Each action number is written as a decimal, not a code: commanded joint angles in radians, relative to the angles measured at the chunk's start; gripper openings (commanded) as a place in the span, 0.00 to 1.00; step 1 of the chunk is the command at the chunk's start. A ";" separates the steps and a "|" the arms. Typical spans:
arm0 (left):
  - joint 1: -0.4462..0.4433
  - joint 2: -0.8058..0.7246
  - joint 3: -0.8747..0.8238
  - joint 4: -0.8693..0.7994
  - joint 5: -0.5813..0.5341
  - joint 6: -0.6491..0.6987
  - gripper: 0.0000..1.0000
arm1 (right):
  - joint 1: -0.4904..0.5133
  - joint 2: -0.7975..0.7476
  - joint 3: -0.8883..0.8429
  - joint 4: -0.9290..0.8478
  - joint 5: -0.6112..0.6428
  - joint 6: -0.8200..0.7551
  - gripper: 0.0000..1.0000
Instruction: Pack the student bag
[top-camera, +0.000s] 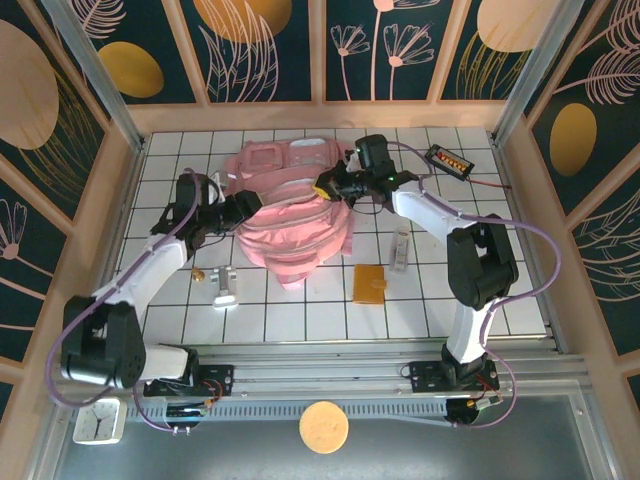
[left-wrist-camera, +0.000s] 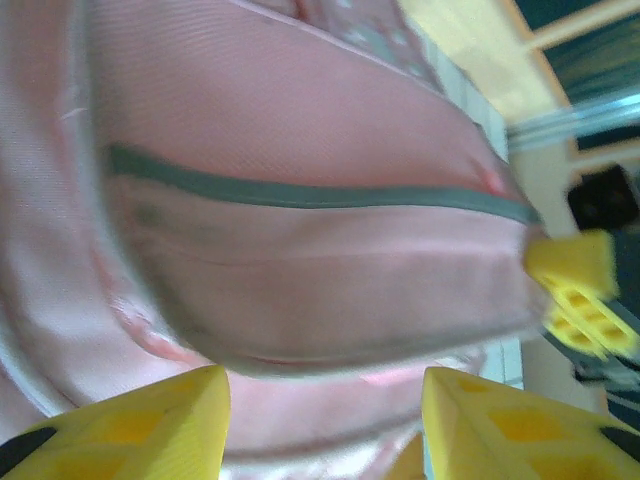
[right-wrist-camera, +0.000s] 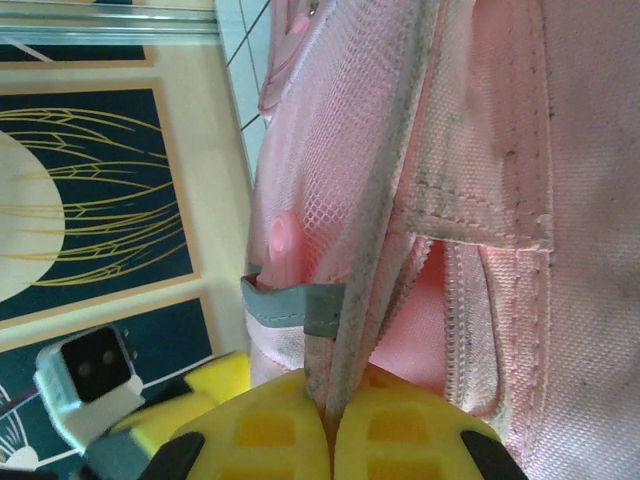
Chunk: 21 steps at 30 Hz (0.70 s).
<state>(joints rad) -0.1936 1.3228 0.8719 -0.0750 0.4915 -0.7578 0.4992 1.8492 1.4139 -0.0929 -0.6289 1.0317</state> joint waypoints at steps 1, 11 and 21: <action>-0.026 -0.064 -0.028 0.020 0.113 0.103 0.53 | 0.040 -0.004 0.074 0.115 -0.036 0.040 0.00; -0.061 0.010 0.087 -0.157 0.112 0.300 0.50 | 0.042 0.037 0.190 0.092 -0.054 0.070 0.00; -0.060 0.118 0.187 -0.173 0.071 0.357 0.50 | 0.071 0.053 0.292 0.031 -0.055 0.081 0.00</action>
<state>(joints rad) -0.2501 1.4166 1.0035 -0.2203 0.5858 -0.4557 0.5518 1.9209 1.6169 -0.1631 -0.6247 1.1053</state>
